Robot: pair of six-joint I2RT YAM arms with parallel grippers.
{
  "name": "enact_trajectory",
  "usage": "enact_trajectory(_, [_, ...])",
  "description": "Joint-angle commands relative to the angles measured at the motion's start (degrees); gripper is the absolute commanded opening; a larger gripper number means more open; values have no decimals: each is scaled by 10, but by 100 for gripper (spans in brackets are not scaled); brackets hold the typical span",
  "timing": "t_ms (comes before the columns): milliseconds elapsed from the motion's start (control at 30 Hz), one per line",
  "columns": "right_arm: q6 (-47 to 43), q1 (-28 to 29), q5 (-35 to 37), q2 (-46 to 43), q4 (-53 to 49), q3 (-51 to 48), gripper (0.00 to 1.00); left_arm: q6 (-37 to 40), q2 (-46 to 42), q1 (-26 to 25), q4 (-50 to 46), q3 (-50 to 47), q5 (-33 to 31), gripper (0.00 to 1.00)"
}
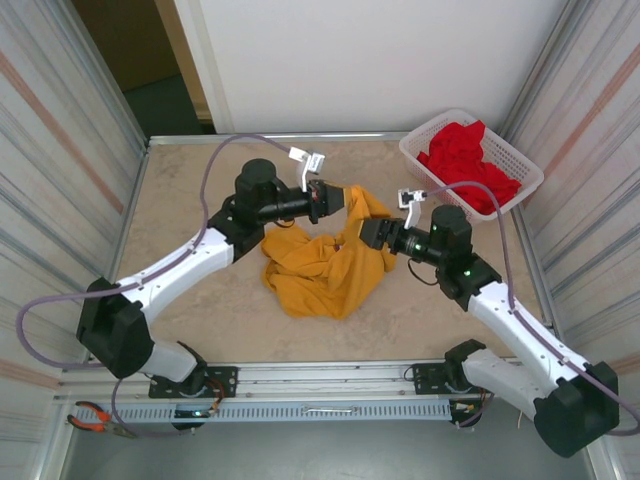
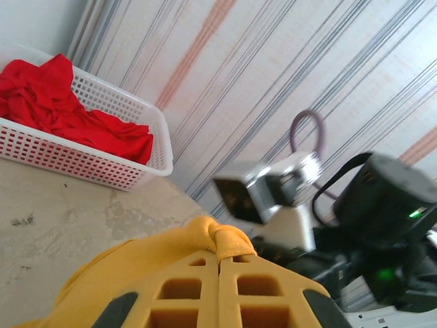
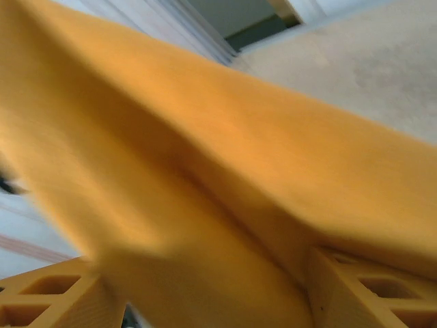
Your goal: Fold the inside-out t-shirt
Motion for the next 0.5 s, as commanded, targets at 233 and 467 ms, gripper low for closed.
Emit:
enact_trajectory(233, [-69, 18, 96, 24, -172, 130, 64, 11, -83, 0, -109, 90, -60, 0])
enact_trajectory(467, [-93, 111, 189, -22, -219, 211, 71, 18, -87, -5, -142, 110, -94, 0])
